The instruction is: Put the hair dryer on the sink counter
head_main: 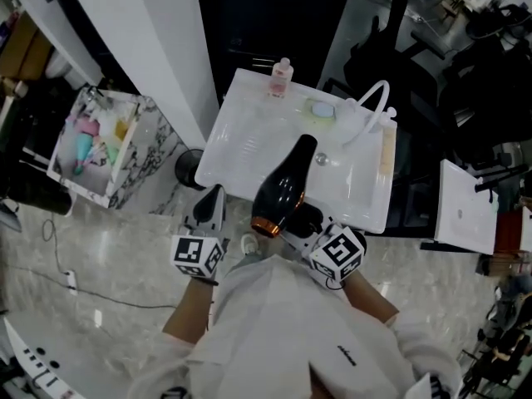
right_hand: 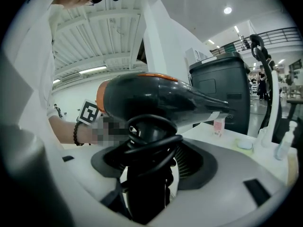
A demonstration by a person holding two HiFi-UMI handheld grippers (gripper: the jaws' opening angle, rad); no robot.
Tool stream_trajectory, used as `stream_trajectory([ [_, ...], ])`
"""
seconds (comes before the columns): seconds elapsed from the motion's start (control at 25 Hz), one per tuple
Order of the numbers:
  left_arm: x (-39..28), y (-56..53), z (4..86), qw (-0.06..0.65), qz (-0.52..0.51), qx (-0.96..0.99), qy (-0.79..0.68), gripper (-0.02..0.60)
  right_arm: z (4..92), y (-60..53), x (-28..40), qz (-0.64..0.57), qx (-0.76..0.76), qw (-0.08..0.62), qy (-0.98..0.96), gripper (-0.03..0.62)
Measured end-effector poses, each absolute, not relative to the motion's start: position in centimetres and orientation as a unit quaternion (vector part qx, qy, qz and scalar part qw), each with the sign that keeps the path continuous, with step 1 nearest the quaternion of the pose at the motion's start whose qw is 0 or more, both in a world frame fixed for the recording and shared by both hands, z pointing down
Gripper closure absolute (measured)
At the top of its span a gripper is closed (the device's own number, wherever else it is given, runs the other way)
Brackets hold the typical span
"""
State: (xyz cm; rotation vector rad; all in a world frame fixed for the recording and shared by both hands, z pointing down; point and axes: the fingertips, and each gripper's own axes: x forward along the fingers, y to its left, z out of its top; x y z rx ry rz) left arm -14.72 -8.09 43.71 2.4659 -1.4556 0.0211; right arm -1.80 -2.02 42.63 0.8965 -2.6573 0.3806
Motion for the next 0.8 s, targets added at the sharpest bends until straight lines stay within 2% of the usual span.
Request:
stream_trajectory([
  [0.32,-15.9,-11.2,44.2,0.145,0.014,0.857,-0.495,0.554,43.9,-5.6,-2.5,0.144,0.322,0.168,-0.921,0.294],
  [0.8,-13.8,-16.1,44.5,0.158,0.02,0.856,-0.492,0.555,46.1,-11.0,-1.7,0.158,0.298,0.192,-0.922,0.293],
])
